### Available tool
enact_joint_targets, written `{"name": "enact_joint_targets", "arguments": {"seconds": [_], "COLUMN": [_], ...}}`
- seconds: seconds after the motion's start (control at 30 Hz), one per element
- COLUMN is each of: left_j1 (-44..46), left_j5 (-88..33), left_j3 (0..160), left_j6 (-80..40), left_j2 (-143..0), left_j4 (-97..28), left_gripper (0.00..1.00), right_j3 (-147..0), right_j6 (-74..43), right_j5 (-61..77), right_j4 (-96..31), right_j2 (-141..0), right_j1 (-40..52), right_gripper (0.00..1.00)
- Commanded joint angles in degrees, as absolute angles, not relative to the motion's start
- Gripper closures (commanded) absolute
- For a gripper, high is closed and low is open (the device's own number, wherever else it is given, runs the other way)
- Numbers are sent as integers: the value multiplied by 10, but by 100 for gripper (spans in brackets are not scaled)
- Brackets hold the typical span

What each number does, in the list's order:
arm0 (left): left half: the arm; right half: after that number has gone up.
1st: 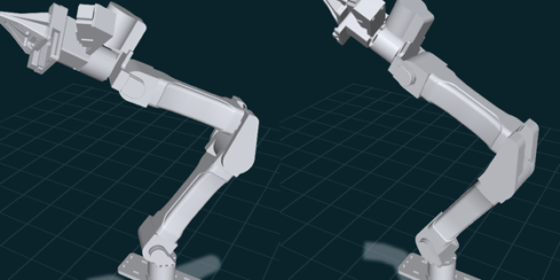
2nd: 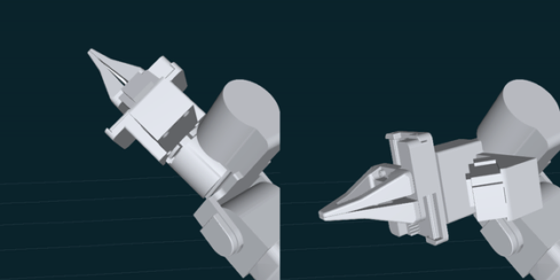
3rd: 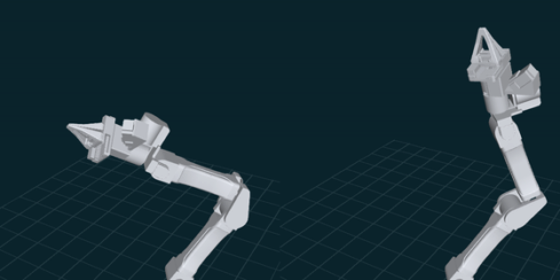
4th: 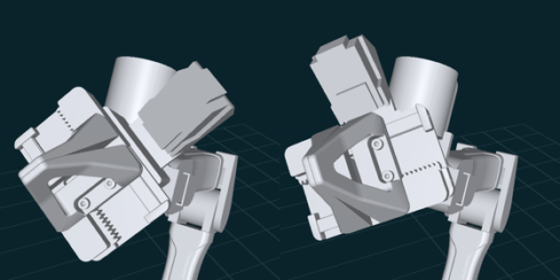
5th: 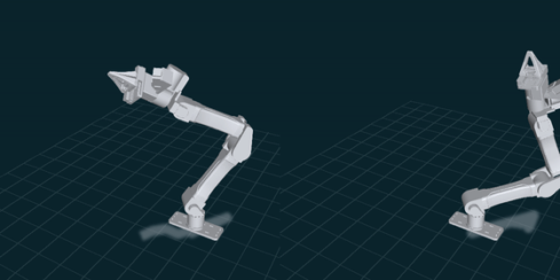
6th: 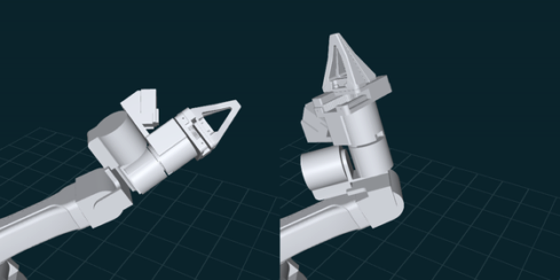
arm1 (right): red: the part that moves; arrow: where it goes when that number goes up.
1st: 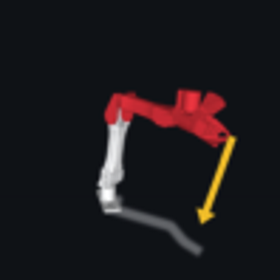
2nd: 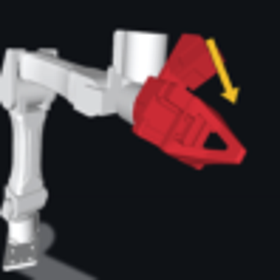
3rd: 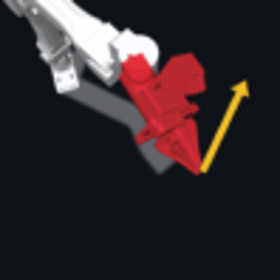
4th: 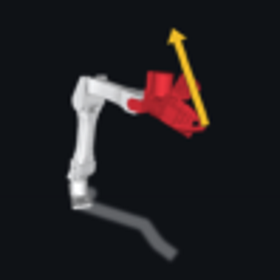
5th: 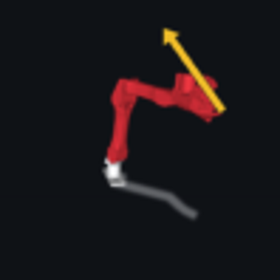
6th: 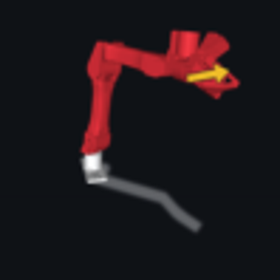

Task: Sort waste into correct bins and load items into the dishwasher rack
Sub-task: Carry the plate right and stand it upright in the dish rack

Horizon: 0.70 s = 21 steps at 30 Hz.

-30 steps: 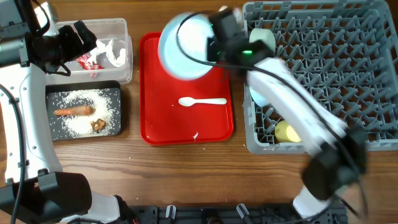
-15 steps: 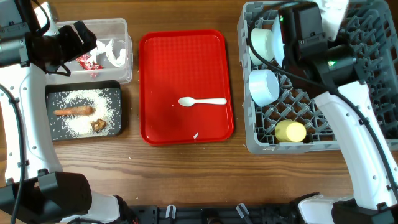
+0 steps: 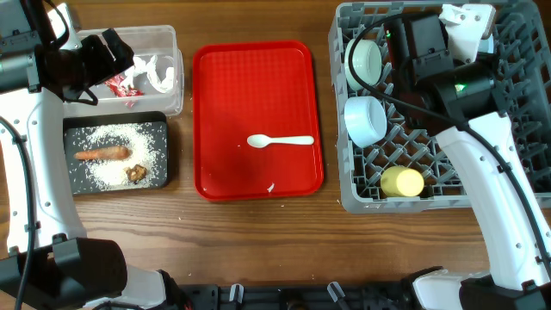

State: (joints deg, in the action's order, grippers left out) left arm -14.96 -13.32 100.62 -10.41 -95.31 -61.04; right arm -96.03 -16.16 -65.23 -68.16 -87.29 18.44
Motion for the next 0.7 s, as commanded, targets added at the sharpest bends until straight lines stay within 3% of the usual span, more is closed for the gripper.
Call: {"name": "enact_joint_targets", "arguments": {"seconds": [0.0,0.13,0.57,0.67], "left_j1": [-152,-152,-152,-152], "left_j5": [-134,-134,-134,-134], "left_j3": [1009,1009,1009,1009], "left_j6": [-109,-109,-110,-110], "left_j2": [-956,-956,-956,-956], "left_j4": [-609,-609,-609,-609], "left_gripper": [0,0,0,0], "right_j3": [-959,-958,-931,-931], "right_j6": [-153,-122,225,246], "right_j5": [-681,-681,-615,-588], "right_j4": [-680,-648,-420,-408], "right_j2": [-859,-863,-906,-915], "right_j1": [184,183,154,135], "right_gripper": [96,96,96,96]}}
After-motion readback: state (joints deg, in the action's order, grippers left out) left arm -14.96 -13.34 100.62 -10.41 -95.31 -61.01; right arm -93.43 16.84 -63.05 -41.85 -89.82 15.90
